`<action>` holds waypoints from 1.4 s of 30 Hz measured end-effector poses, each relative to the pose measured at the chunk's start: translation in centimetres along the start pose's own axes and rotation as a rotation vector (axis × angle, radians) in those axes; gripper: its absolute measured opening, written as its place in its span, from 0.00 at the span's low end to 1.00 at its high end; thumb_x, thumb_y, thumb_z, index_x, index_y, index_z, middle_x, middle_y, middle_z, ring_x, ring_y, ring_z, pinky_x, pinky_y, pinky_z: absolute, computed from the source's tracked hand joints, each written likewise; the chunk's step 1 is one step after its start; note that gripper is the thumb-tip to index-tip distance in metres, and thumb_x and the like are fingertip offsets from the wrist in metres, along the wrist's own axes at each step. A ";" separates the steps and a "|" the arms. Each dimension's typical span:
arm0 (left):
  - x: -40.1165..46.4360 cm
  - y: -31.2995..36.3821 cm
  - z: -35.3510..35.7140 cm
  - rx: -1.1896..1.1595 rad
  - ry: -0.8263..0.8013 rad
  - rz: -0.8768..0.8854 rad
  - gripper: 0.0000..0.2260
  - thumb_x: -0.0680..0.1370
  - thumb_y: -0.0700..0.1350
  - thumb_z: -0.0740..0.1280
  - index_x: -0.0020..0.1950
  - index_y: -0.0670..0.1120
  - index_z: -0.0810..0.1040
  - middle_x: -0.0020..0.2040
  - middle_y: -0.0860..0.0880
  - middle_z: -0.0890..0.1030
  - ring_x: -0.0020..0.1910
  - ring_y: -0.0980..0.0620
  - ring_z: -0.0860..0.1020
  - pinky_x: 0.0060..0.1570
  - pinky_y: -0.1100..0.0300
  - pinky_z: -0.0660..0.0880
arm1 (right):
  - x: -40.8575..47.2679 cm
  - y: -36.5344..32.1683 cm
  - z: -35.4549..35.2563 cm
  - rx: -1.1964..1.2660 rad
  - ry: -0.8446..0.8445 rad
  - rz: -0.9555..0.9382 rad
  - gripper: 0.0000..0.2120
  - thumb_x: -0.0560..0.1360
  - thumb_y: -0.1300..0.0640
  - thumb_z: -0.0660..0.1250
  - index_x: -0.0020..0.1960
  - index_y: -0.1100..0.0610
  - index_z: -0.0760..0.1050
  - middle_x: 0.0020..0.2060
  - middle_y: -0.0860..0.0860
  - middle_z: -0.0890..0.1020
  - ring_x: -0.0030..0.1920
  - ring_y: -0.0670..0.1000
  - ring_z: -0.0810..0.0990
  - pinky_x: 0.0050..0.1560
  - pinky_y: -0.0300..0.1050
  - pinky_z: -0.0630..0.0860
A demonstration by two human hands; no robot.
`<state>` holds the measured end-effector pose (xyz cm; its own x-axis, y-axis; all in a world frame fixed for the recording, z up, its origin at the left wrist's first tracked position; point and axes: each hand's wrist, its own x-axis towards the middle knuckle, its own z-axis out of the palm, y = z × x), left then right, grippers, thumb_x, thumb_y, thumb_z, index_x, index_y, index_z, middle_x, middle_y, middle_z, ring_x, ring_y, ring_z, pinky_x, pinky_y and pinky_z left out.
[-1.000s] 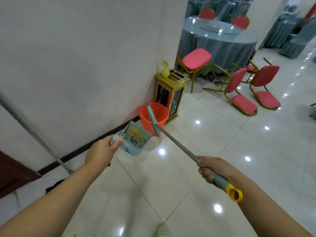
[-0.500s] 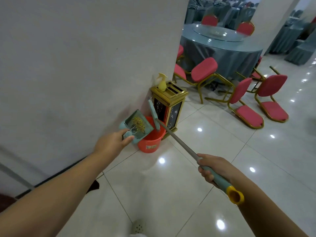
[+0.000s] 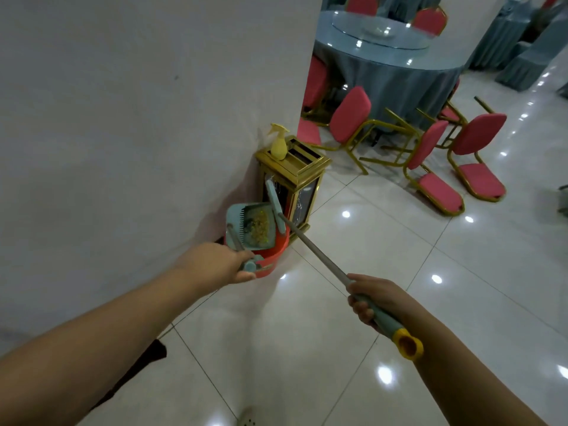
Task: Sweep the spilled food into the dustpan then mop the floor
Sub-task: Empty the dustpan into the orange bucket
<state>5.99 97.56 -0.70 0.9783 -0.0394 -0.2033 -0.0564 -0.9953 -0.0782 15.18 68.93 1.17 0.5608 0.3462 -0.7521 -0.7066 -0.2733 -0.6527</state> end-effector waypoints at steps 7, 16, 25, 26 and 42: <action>2.0 1.0 0.1 0.139 -0.109 0.205 0.19 0.79 0.60 0.57 0.63 0.50 0.73 0.48 0.48 0.81 0.40 0.49 0.74 0.27 0.60 0.59 | 1.9 -1.3 -0.4 -0.071 0.031 0.013 0.21 0.78 0.66 0.60 0.71 0.59 0.66 0.34 0.58 0.74 0.20 0.45 0.71 0.20 0.35 0.71; 2.8 4.7 2.3 0.184 -0.368 0.259 0.17 0.78 0.57 0.61 0.61 0.47 0.73 0.50 0.45 0.81 0.47 0.44 0.79 0.42 0.52 0.74 | 2.7 -2.6 -2.6 -0.135 0.004 0.013 0.21 0.78 0.66 0.60 0.70 0.59 0.67 0.34 0.58 0.74 0.21 0.45 0.71 0.20 0.35 0.71; 3.8 11.5 2.4 0.322 -0.557 0.319 0.16 0.79 0.51 0.62 0.62 0.44 0.78 0.54 0.44 0.82 0.53 0.43 0.79 0.52 0.50 0.74 | 2.5 -3.0 -6.6 -0.252 -0.072 0.001 0.18 0.79 0.64 0.57 0.68 0.57 0.69 0.31 0.55 0.72 0.20 0.44 0.69 0.20 0.35 0.70; 3.9 12.2 2.6 0.344 -0.573 0.327 0.16 0.79 0.51 0.62 0.61 0.44 0.78 0.54 0.45 0.82 0.53 0.44 0.79 0.52 0.51 0.74 | 2.5 -3.0 -7.1 -0.247 -0.078 0.006 0.16 0.79 0.63 0.57 0.66 0.57 0.69 0.31 0.55 0.72 0.20 0.44 0.69 0.20 0.35 0.70; 5.6 16.4 2.1 0.179 -0.493 0.140 0.17 0.78 0.51 0.63 0.65 0.48 0.75 0.58 0.47 0.80 0.57 0.45 0.78 0.56 0.50 0.75 | 1.8 -2.8 -13.4 -0.166 -0.169 0.049 0.04 0.79 0.63 0.59 0.50 0.59 0.72 0.30 0.55 0.71 0.20 0.45 0.70 0.20 0.34 0.70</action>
<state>10.11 81.22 -5.14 0.7518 -0.0820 -0.6543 -0.2549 -0.9513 -0.1736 23.98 58.27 0.37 0.4375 0.4701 -0.7666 -0.6432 -0.4322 -0.6321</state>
